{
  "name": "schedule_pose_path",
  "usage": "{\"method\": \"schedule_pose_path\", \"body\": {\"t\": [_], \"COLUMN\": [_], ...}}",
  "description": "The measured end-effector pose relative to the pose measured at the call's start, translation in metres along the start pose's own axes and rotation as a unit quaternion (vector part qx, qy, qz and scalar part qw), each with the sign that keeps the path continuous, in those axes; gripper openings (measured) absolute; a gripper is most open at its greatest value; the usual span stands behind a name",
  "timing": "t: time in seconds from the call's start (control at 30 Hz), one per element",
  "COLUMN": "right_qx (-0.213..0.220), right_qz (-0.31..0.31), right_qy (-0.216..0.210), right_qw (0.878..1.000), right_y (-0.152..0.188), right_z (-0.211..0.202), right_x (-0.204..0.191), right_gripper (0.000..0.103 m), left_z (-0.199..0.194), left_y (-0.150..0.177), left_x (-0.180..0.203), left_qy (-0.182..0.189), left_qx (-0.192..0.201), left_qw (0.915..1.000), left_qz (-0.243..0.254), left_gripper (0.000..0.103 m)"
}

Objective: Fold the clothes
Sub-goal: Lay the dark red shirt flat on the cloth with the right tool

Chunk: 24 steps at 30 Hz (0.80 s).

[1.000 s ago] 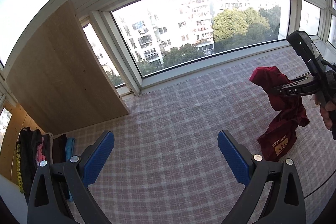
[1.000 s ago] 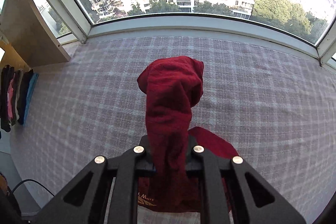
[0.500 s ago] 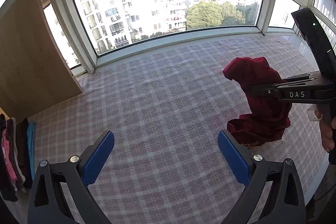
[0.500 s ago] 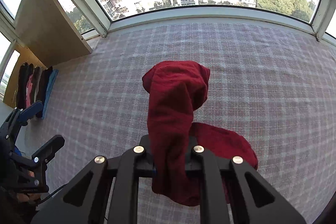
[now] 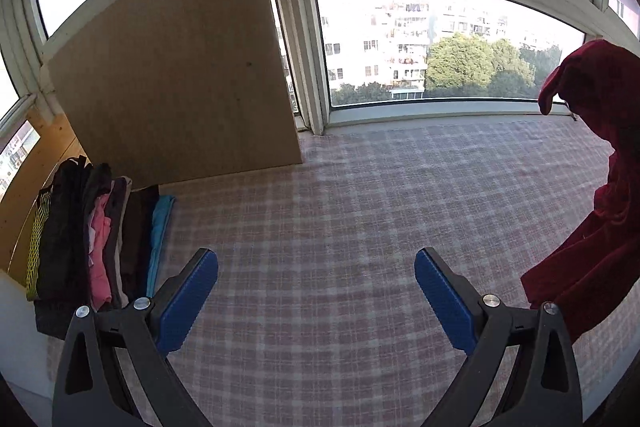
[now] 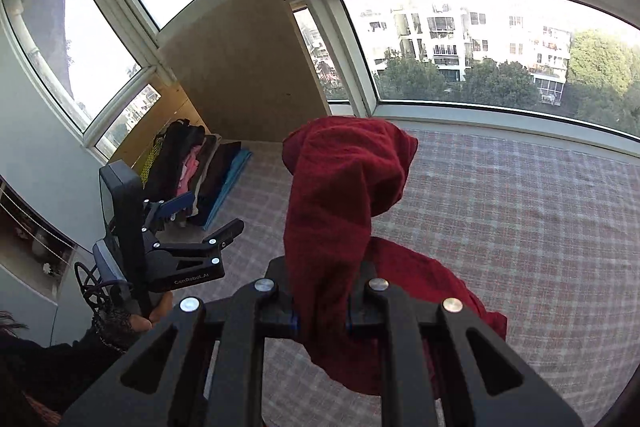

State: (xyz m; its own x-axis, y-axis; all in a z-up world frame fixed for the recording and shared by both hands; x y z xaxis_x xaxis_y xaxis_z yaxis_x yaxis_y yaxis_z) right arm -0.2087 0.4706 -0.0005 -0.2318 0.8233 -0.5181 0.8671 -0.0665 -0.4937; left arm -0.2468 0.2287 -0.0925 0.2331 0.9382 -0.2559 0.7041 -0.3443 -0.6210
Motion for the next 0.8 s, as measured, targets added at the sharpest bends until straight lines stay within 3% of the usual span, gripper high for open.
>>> {"method": "schedule_pose_path", "body": {"t": [0.1,0.13,0.17,0.2,0.23,0.3,0.37,0.43,0.57,0.67,0.8], "right_qx": [-0.012,-0.020,-0.038,-0.055,-0.064,-0.090,-0.121,-0.113,-0.113,-0.139,-0.141], "right_qz": [-0.004,-0.004,-0.006,-0.011,-0.010,0.003,0.034,0.046,0.031,0.066,0.097], "right_qy": [-0.011,-0.009,-0.008,0.003,0.033,0.111,0.135,0.128,0.219,0.214,0.222], "right_qw": [1.000,1.000,0.999,0.998,0.997,0.990,0.983,0.984,0.969,0.965,0.960], "right_y": [0.002,0.001,0.000,0.000,0.001,0.007,0.022,0.044,0.094,0.129,0.147], "right_z": [0.022,0.040,0.066,0.094,0.118,0.158,0.173,0.168,0.163,0.164,0.170], "right_x": [-0.028,-0.035,-0.038,-0.037,-0.030,-0.006,0.021,0.045,0.098,0.124,0.142], "right_gripper": [0.016,0.022,0.047,0.063,0.069,0.069,0.069,0.069,0.069,0.069,0.069], "left_z": [-0.019,-0.023,-0.025,-0.025,-0.024,-0.017,-0.003,0.014,0.046,0.060,0.078], "left_y": [0.016,0.022,0.028,0.034,0.040,0.055,0.072,0.094,0.131,0.146,0.167], "left_x": [-0.034,-0.044,-0.053,-0.061,-0.066,-0.072,-0.069,-0.058,-0.031,-0.013,0.012], "left_qy": [-0.021,-0.028,-0.033,-0.038,-0.040,-0.041,-0.036,-0.021,0.019,0.053,0.098], "left_qx": [0.009,0.010,0.006,0.002,-0.006,-0.024,-0.048,-0.075,-0.124,-0.150,-0.183], "left_qw": [0.9997,0.9995,0.9993,0.9991,0.9990,0.9988,0.9982,0.9964,0.9905,0.9859,0.9772], "left_qz": [-0.011,-0.013,-0.015,-0.016,-0.018,-0.013,0.006,0.033,0.056,0.053,0.048], "left_gripper": [0.099,0.100,0.100,0.100,0.100,0.100,0.100,0.100,0.100,0.100,0.100]}}
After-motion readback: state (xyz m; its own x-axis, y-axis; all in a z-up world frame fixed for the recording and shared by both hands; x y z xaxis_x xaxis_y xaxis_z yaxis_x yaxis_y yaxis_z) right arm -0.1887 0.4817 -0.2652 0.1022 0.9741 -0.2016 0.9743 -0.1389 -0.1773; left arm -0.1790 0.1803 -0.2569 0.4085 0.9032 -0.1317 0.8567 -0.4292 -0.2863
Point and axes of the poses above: each gripper's, at about its wrist camera, not at the fingertips, and z roughly the way its jaws point, x to its right, y to its underside, the point moved 5 cm from there along z, roughly the way its jaws point, and after that the axes turned 13 degrees about z, right-handed, at the moved point
